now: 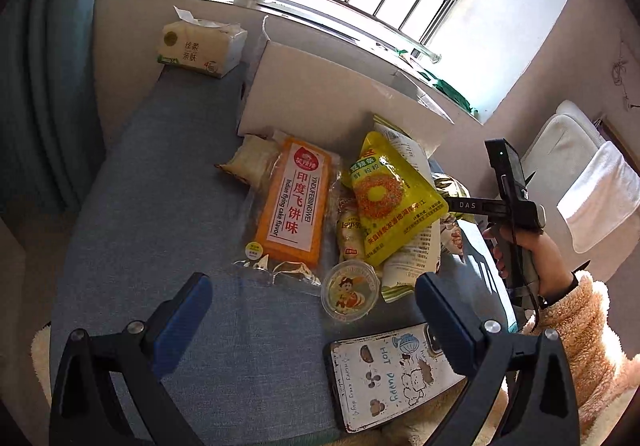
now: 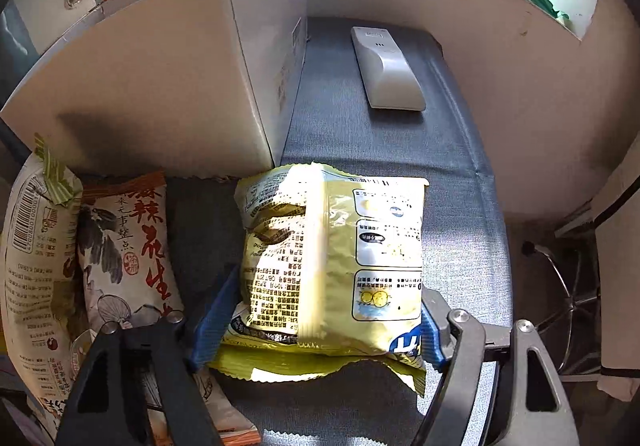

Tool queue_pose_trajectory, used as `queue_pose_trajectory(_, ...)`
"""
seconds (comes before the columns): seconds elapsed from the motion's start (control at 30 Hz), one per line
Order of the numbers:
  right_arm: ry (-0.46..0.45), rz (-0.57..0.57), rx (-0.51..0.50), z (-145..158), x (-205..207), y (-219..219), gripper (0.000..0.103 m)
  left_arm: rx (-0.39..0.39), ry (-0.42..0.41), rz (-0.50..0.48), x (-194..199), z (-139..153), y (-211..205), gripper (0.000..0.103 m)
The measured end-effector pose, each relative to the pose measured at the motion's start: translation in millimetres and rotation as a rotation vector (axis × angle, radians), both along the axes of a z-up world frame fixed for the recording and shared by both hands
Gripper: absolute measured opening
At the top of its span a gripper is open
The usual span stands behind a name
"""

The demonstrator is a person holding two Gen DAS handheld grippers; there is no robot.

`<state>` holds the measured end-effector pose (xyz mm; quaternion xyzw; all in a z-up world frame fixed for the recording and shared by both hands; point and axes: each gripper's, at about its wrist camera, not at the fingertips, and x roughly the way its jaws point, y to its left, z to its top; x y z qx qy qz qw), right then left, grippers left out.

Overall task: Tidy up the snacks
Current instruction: 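Grasp the orange Indian flying cake pack with the left tool while the right tool holds the yellow bag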

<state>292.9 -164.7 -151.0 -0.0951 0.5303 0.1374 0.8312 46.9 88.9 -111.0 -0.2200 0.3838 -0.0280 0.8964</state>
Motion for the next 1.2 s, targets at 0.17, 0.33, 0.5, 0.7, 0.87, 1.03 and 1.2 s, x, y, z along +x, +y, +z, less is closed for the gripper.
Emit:
queue_pose_trajectory(0.17,-0.014,0.003,0.001,9.1,-12.2,-0.9,0.063,-0.006,0.004,0.008,0.1,-1.9,4.3,0.103)
queue_pose_trajectory(0.33,-0.057,0.009,0.013,29.2,-25.5,-5.4,0.063,0.014,0.008,0.004,4.8,-0.5,2.6,0.103)
queue_pose_trajectory(0.5,-0.133,0.015,0.039,63.1,-58.0,-13.3,0.063,0.052,0.017,-0.018,17.4,2.1,1.0,0.103)
queue_pose_trajectory(0.7,-0.193,0.045,0.183,98.4,-124.5,-30.9,0.063,0.099,0.023,-0.057,43.9,5.3,-2.4,0.103)
queue_pose_trajectory(0.87,-0.261,0.105,0.391,94.4,-190.4,-36.7,0.063,0.155,0.047,-0.082,73.0,0.1,-7.6,0.103)
queue_pose_trajectory(1.03,-0.288,0.172,0.448,80.8,-229.0,-11.8,0.063,0.233,0.123,-0.084,103.6,-15.2,-10.8,0.103)
queue_pose_trajectory(1.2,-0.276,0.22,0.434,78.9,-231.1,0.7,0.063,0.296,0.191,-0.138,116.5,-33.8,-23.2,0.102)
